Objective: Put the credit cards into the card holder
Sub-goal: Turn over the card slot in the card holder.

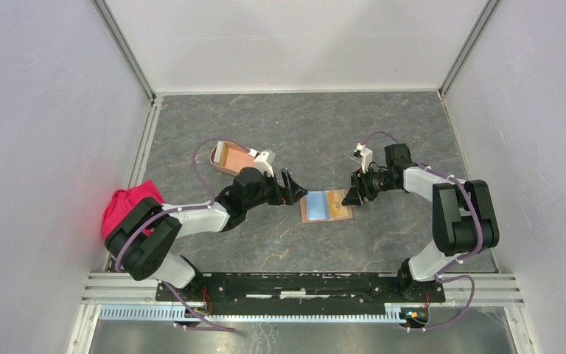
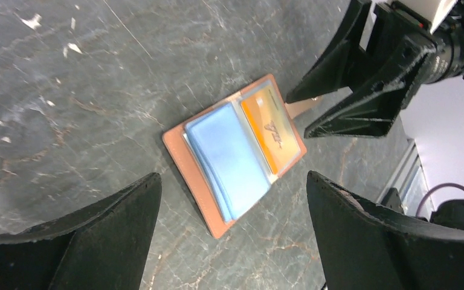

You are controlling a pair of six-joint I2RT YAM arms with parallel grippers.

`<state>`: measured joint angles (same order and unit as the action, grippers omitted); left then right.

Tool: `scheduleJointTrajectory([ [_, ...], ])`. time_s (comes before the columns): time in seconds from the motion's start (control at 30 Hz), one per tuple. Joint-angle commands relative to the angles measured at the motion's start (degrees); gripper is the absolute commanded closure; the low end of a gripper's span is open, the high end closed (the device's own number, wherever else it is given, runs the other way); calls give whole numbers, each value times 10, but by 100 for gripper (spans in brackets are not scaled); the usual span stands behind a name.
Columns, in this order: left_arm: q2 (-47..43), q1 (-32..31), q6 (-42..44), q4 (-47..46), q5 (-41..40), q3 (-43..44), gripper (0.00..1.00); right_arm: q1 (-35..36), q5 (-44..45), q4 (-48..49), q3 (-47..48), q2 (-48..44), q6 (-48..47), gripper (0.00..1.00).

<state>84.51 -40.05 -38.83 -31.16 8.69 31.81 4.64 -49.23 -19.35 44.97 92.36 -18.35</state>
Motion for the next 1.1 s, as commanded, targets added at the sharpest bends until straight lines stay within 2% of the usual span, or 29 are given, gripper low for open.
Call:
scheduleJointTrajectory([
  [0.0,7,-9,-37,-70,11,-7,5,1,-16,15,5,14,15,38],
  [0.43,64,-35,-55,-113,28,6,9,1,-51,-1,16,21,4,46],
  [1.07,143,-71,-72,-147,45,51,20,0,-87,8,14,24,20,50],
])
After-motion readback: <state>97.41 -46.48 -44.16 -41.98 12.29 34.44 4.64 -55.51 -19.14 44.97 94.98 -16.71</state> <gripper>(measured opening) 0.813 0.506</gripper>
